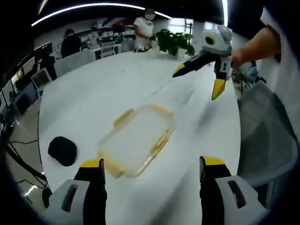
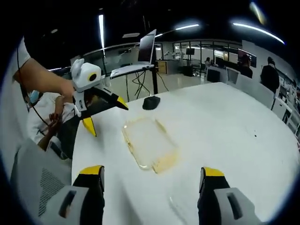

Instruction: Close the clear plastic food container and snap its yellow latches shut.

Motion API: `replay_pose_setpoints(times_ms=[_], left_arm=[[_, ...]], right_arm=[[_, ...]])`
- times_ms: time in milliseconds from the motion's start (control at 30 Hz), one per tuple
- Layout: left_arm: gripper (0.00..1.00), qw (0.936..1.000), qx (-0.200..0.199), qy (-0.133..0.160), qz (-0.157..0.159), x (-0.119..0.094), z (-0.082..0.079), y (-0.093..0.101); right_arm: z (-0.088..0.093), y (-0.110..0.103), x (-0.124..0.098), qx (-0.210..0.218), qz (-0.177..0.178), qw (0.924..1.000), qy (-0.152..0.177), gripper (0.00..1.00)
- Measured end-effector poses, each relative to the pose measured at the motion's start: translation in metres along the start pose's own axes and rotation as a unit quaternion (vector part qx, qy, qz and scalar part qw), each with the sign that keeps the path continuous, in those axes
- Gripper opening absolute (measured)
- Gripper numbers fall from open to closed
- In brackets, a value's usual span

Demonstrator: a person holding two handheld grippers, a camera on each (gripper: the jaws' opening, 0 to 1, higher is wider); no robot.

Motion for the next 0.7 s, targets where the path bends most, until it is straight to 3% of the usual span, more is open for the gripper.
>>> replay_pose_setpoints(times_ms=[433,500,700], left_arm=[[0.79,0.9995,0.02,-0.023,0.011,0.003,0.003,-0.017],[0.75,0.9988,0.025,-0.038,0.017,0.003,0.004,-0.02],[0.76,0.9985,0.037,-0.037,0.015,0.003,0.004,-0.03]], right_arm=[[-0.003,0.013,0.018,-0.038,-0.027,0.9986,-0.023,0.81],[-0.007,0.016,0.019,-0.037,-0.024,0.9988,-0.021,0.81],[-0.017,0.021,0.024,-0.047,-0.036,0.998,-0.023,0.79]])
Point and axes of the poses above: the point that each gripper's makers call its tool centre point, and the gripper's own axes: x roughly forward along the fingers, y roughly to its right, z roughly out of its underside, the point moved 8 cm from there along -x, roughly backward along the fingers, and after that the axes turned 4 degrees about -x, right-handed, at the moved point
